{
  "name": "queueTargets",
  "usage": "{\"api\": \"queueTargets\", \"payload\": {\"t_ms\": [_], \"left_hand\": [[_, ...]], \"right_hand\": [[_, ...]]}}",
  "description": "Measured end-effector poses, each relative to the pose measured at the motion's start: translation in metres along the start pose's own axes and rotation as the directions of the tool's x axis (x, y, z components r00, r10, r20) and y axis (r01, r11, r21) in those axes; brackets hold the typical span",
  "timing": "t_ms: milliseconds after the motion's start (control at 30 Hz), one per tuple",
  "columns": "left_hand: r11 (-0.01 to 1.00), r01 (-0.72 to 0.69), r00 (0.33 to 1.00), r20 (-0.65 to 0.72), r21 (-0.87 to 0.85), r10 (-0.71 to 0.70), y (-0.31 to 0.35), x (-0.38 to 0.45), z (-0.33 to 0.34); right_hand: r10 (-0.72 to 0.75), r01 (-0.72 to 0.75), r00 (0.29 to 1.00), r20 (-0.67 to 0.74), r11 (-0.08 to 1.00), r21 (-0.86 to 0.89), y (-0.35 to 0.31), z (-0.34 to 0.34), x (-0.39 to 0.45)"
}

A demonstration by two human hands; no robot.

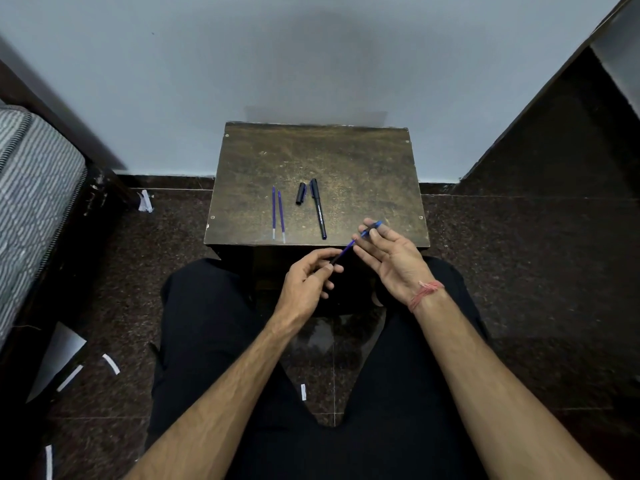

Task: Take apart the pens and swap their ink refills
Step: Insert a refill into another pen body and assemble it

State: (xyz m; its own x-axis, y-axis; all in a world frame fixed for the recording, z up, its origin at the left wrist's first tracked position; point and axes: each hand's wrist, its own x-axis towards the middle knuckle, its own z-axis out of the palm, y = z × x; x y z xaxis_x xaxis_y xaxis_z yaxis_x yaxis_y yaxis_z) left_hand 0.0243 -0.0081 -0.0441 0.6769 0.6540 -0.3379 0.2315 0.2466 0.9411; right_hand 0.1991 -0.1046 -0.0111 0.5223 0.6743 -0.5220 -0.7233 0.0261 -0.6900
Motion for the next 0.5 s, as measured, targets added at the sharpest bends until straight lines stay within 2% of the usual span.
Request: {"api": "queueTargets", "payload": {"t_ms": [500], "left_hand": [[1.000,0.001,1.000,0.003,0.028,-0.001,-0.0013,0.0021,-0.0007]], "right_hand": [[-0.014,0.021,0.999,0.039,0.978,-0.206,0.0076,0.0018,0.0001]]}}
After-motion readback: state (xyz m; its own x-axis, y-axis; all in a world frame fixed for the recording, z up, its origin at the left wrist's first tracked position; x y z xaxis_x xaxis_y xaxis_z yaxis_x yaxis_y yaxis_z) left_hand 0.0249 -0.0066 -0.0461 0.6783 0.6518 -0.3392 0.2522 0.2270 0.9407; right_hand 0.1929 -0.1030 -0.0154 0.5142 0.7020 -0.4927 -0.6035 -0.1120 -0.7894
